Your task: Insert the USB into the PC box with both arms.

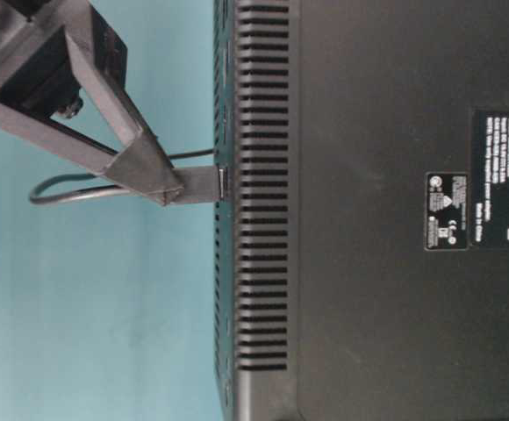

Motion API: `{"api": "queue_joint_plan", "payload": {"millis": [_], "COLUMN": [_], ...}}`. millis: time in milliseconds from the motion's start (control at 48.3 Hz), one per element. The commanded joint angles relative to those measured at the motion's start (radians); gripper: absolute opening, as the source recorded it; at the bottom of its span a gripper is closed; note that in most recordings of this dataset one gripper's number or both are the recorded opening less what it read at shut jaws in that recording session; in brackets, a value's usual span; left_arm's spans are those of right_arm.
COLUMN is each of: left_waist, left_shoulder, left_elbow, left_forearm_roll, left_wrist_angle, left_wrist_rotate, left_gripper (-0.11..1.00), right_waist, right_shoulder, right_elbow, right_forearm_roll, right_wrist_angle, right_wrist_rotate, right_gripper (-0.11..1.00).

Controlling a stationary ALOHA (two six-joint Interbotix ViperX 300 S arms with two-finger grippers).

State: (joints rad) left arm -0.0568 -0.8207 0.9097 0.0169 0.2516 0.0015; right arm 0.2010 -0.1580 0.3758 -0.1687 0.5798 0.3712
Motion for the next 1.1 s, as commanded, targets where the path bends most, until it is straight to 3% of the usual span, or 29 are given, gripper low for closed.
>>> {"api": "queue_joint_plan", "payload": {"millis": [0,435,1077], "left_waist": [-0.002,-0.002,-0.002], "left_shoulder": [0.0,0.0,0.005], "left_elbow": [-0.014,-0.018,-0.015], "left_forearm_roll": [0.002,0.002,0.002], "left_wrist_angle": [-0.005,-0.003,-0.003], "left_wrist_rotate": [0.0,-0.002,0.0], "left_gripper": [0.0,0.0,0.0], "right_waist": [0.04,0.018,0.009], "right_shoulder": [0.005,-0.029,0.023], "right_elbow": [0.031,0.095,0.066], "right_forearm_roll": [-0.005,-0.034,-0.015], "right_wrist_angle": [0.008,-0.104,-0.058], "right_wrist_rotate": [0.008,0.009,0.008], "right_gripper": [0.07,0.07,0.07]}}
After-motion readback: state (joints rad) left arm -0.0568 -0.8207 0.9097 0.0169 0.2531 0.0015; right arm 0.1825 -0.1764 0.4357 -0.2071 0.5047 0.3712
